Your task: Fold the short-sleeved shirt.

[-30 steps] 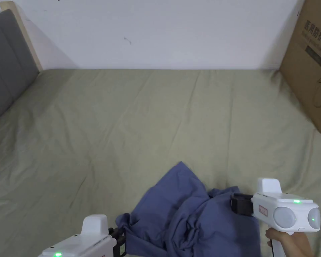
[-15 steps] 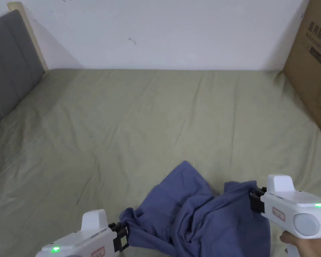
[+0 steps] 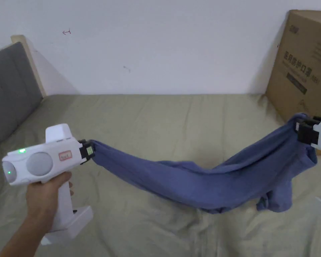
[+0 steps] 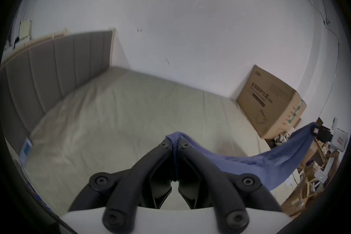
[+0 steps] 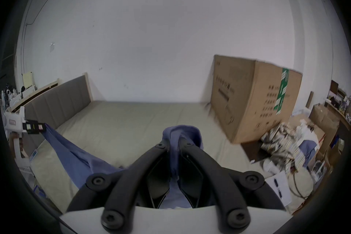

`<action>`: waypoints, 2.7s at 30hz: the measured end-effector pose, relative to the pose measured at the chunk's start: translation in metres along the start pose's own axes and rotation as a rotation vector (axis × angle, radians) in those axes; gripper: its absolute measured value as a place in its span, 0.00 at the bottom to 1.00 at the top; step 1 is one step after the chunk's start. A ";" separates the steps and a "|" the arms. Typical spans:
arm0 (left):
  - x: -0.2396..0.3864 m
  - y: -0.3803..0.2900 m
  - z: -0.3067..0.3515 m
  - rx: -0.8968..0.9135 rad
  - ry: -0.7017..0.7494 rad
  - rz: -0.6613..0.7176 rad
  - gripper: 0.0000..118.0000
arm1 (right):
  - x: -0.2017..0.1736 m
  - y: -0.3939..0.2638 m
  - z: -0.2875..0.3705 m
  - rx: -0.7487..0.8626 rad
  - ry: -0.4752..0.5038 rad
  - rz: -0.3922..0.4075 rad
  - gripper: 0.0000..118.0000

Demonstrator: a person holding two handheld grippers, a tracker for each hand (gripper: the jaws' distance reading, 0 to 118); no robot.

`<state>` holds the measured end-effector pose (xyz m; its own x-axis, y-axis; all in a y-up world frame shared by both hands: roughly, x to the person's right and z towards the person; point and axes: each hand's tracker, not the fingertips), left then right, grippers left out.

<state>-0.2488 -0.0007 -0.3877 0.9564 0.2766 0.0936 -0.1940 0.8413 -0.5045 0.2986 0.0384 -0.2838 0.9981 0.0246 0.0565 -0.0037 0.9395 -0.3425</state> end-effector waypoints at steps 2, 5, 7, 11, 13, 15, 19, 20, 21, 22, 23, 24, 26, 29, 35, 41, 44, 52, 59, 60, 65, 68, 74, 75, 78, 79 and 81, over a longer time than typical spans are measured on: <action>0.004 0.034 0.000 0.026 0.012 -0.014 0.01 | 0.004 0.022 -0.002 0.029 -0.017 -0.003 0.04; 0.010 0.081 0.000 0.091 0.054 -0.035 0.01 | 0.012 0.054 -0.009 0.067 -0.036 -0.018 0.04; 0.012 0.110 -0.001 0.117 0.066 -0.035 0.01 | 0.017 0.072 -0.018 0.096 -0.057 -0.015 0.04; 0.021 0.162 -0.006 0.183 0.121 -0.097 0.01 | 0.016 0.107 -0.032 0.152 -0.052 -0.027 0.04; 0.024 0.184 -0.012 0.206 0.146 -0.134 0.01 | 0.012 0.121 -0.040 0.180 -0.044 -0.018 0.04; 0.031 0.202 -0.019 0.223 0.182 -0.177 0.01 | 0.003 0.133 -0.052 0.195 -0.046 0.013 0.04; 0.033 0.225 -0.038 0.252 0.239 -0.217 0.01 | -0.010 0.145 -0.079 0.203 -0.036 0.045 0.04; 0.032 0.230 -0.043 0.253 0.245 -0.214 0.01 | -0.013 0.145 -0.088 0.203 -0.033 0.051 0.04; 0.029 0.233 -0.051 0.255 0.251 -0.215 0.01 | -0.015 0.144 -0.096 0.203 -0.030 0.054 0.04; 0.027 0.235 -0.054 0.256 0.257 -0.208 0.01 | -0.019 0.143 -0.102 0.202 -0.026 0.053 0.04; 0.023 0.235 -0.060 0.258 0.260 -0.199 0.01 | -0.021 0.140 -0.111 0.195 -0.022 0.049 0.04; 0.020 0.235 -0.065 0.258 0.266 -0.199 0.01 | -0.022 0.137 -0.119 0.190 -0.018 0.043 0.04; 0.013 0.230 -0.075 0.257 0.282 -0.198 0.01 | -0.026 0.129 -0.132 0.171 -0.006 0.024 0.04; 0.000 0.213 -0.089 0.238 0.295 -0.189 0.01 | -0.031 0.108 -0.150 0.136 0.014 -0.013 0.04; -0.028 0.157 -0.115 0.151 0.314 -0.164 0.01 | -0.042 0.043 -0.180 0.038 0.019 -0.059 0.04; -0.048 0.075 -0.112 0.047 0.304 -0.150 0.01 | -0.052 -0.034 -0.175 -0.092 0.003 -0.086 0.04; -0.056 0.029 -0.097 -0.003 0.295 -0.156 0.01 | -0.052 -0.071 -0.157 -0.148 0.002 -0.091 0.04; -0.070 -0.094 -0.028 -0.168 0.281 -0.211 0.01 | -0.046 -0.167 -0.076 -0.283 0.001 -0.159 0.04; -0.097 -0.186 0.012 -0.330 0.306 -0.185 0.01 | -0.047 -0.236 -0.008 -0.389 -0.026 -0.199 0.04; -0.101 -0.198 0.018 -0.364 0.311 -0.162 0.01 | -0.047 -0.246 0.000 -0.405 -0.030 -0.202 0.04; -0.112 -0.244 0.039 -0.447 0.347 -0.142 0.01 | -0.049 -0.287 0.026 -0.524 -0.066 -0.195 0.04; -0.120 -0.264 0.036 -0.545 0.364 -0.135 0.01 | -0.049 -0.311 0.030 -0.601 -0.083 -0.200 0.04; -0.110 -0.281 0.020 -0.605 0.394 -0.211 0.02 | -0.058 -0.327 0.021 -0.666 -0.088 -0.163 0.06; -0.108 -0.279 0.019 -0.606 0.397 -0.214 0.02 | -0.060 -0.322 0.022 -0.666 -0.092 -0.156 0.07; -0.107 -0.269 0.019 -0.614 0.383 -0.194 0.26 | -0.060 -0.302 0.025 -0.648 -0.107 -0.147 0.42; -0.104 -0.261 0.021 -0.598 0.377 -0.175 0.42 | -0.059 -0.292 0.028 -0.608 -0.091 -0.159 0.61; -0.094 -0.237 0.032 -0.496 0.311 -0.097 0.83 | -0.060 -0.262 0.035 -0.494 -0.069 -0.187 0.75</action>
<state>-0.3002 -0.2114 -0.2492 0.9983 -0.0024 -0.0587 -0.0489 0.5180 -0.8540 0.2374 -0.1969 -0.1651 0.9726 -0.0900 0.2143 0.2196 0.6577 -0.7205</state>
